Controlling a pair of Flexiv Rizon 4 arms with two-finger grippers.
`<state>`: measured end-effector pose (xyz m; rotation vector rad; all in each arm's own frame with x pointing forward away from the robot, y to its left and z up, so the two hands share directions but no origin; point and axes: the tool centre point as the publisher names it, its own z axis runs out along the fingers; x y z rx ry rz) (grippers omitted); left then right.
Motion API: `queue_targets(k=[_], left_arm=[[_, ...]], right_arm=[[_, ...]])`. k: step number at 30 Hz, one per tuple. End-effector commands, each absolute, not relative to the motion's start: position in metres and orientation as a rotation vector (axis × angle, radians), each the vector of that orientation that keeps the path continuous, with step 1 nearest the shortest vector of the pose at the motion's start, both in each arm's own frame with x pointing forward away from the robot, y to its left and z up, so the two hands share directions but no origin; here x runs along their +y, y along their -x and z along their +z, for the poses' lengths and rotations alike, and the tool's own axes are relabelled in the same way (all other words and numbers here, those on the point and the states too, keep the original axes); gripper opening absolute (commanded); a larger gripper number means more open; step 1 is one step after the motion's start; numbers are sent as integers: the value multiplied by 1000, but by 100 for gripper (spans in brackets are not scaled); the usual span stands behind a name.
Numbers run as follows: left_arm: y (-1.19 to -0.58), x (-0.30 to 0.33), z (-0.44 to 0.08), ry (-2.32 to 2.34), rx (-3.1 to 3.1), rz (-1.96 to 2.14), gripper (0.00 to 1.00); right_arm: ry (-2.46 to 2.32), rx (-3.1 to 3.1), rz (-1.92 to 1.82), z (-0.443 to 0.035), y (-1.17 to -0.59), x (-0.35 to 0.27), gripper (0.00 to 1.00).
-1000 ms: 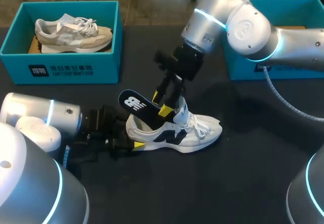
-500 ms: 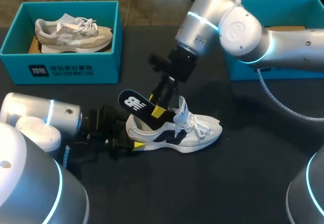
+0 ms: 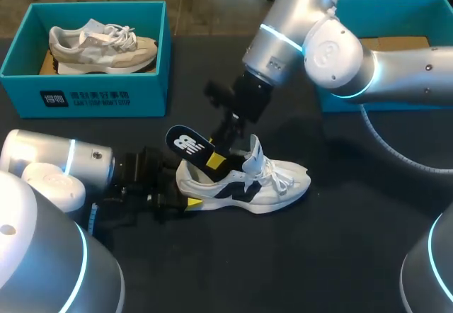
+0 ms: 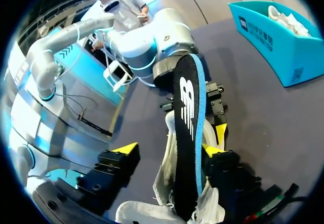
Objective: Take the shoe out of the shoebox, open the shoe tongue, remove and reinsert the insole, then place the shoe into the shoebox
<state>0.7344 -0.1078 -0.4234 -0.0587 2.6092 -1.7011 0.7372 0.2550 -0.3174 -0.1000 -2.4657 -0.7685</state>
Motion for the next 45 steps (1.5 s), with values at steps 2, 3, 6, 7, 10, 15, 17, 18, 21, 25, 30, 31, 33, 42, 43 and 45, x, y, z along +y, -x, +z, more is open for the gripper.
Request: queue_targets(k=[2, 3, 6, 7, 10, 15, 17, 18, 21, 25, 30, 31, 33, 42, 43, 45], left_arm=[[-735, -108, -425, 58, 2613, -1699, 0], [-735, -108, -425, 58, 2613, -1699, 0], [-735, -108, -425, 58, 2613, -1699, 0], [-735, -108, -425, 58, 2613, -1699, 0], [-735, -108, -425, 58, 2613, -1699, 0], [-735, -108, -425, 58, 2613, -1699, 0], [-735, -108, -425, 58, 2613, -1699, 0], [-735, -108, -425, 58, 2613, -1699, 0], [-735, -108, -425, 58, 2613, -1699, 0], [-735, -108, -425, 58, 2613, -1699, 0], [-735, -108, -425, 58, 2613, -1699, 0], [-735, -108, -425, 58, 2613, -1699, 0], [-735, -108, -425, 58, 2613, -1699, 0], [-735, -108, -425, 58, 2613, -1699, 0], [-735, -108, -425, 58, 2613, -1699, 0], [-735, -108, -425, 58, 2613, -1699, 0]], right_arm=[[111, -2479, -797, -326, -733, 254, 50], [110, -2480, -802, -327, -734, 254, 49], [104, -2478, -812, -330, -738, 253, 45], [102, -2478, -813, -330, -739, 253, 44], [91, -2473, -818, -333, -742, 251, 44], [79, -2463, -836, -334, -749, 250, 38], [82, -2457, -839, -332, -752, 251, 33], [77, -2458, -843, -330, -754, 252, 33], [76, -2448, -864, -328, -756, 255, 35], [81, -2444, -879, -327, -758, 259, 35], [79, -2441, -901, -332, -760, 265, 34], [79, -2442, -904, -333, -759, 266, 34], [80, -2442, -912, -334, -758, 267, 33], [74, -2421, -956, -335, -761, 272, 0], [68, -2417, -972, -334, -761, 272, 0], [64, -2374, -1050, -332, -761, 273, 0]])
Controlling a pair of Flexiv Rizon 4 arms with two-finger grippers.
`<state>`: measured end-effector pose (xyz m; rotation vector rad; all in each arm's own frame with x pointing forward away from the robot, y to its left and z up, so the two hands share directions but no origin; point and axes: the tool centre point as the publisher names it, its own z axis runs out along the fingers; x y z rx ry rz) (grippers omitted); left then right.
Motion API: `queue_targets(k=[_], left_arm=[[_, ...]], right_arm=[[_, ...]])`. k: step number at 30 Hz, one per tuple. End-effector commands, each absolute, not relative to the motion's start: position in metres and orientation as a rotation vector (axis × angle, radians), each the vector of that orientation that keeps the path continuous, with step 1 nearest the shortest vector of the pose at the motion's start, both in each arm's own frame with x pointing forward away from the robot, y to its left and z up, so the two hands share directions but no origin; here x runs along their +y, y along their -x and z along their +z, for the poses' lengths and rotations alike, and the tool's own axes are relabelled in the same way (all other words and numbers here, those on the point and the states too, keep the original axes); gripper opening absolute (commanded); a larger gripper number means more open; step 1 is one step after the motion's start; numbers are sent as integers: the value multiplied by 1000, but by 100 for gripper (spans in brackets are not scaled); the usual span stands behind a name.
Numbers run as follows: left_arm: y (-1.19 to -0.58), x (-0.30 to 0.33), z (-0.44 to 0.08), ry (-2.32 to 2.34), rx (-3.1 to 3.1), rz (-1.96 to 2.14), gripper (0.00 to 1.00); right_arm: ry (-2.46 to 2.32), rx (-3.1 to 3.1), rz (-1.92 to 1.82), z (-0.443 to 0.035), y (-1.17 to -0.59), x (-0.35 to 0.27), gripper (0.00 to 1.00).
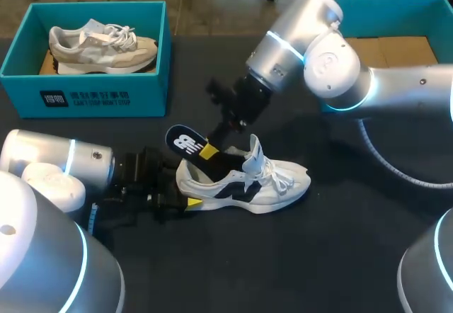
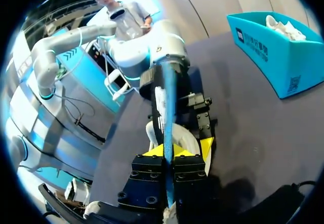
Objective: Take the shoe out of the shoebox, open the shoe tongue, remove and reinsert the insole, then place the shoe into the shoebox
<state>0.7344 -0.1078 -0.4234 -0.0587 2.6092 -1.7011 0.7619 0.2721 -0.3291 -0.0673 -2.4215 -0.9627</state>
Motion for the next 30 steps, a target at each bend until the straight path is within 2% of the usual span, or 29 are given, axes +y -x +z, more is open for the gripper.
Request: queue_targets(k=[1, 30], left_arm=[[-735, -108, -425, 58, 2613, -1699, 0], [-735, -108, -425, 58, 2613, -1699, 0]], right_arm=[[51, -2362, -1087, -330, -762, 274, 0], [-16, -2603, -1364, -210, -821, 307, 0]])
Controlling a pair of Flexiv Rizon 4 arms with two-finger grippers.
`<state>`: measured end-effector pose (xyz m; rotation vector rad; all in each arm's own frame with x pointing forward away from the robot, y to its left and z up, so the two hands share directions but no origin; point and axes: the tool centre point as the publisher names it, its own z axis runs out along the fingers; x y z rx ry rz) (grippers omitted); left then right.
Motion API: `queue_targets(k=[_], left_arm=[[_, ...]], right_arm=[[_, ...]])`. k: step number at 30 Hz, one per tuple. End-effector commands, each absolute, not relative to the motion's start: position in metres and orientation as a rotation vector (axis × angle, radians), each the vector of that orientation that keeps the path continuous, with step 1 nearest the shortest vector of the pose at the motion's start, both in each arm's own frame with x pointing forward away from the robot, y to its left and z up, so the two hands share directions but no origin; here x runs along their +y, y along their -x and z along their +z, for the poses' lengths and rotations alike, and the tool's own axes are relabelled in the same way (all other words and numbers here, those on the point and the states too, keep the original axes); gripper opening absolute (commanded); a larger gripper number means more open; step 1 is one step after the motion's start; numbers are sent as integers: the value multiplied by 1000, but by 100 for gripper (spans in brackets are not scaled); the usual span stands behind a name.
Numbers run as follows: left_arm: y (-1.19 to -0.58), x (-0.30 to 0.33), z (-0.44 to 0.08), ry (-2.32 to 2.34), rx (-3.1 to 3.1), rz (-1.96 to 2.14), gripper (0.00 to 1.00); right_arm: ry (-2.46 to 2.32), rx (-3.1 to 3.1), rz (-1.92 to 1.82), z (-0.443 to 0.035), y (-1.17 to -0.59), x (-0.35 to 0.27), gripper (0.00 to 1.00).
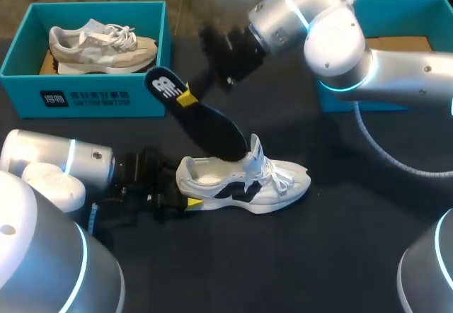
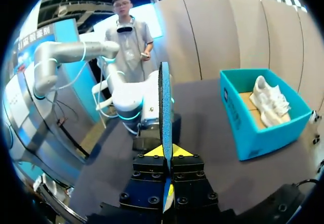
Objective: Take the shoe out of the shoebox, open the shoe tongue, remove and reinsert the insole, then place the shoe into the shoebox
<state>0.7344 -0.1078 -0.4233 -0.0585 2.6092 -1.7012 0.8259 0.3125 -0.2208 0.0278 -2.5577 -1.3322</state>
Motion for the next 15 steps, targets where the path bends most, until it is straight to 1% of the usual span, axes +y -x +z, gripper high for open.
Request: queue_targets(k=[1, 8, 15], left_arm=[[-735, -108, -425, 58, 2613, -1699, 0], [-735, -108, -425, 58, 2613, -1699, 0], [-735, -108, -425, 58, 2613, -1699, 0]], right_arm=[[-24, -2610, -1375, -207, -822, 305, 0], [-166, -2662, -1463, -191, -832, 291, 0], [-166, -2662, -1463, -191, -832, 291, 0]])
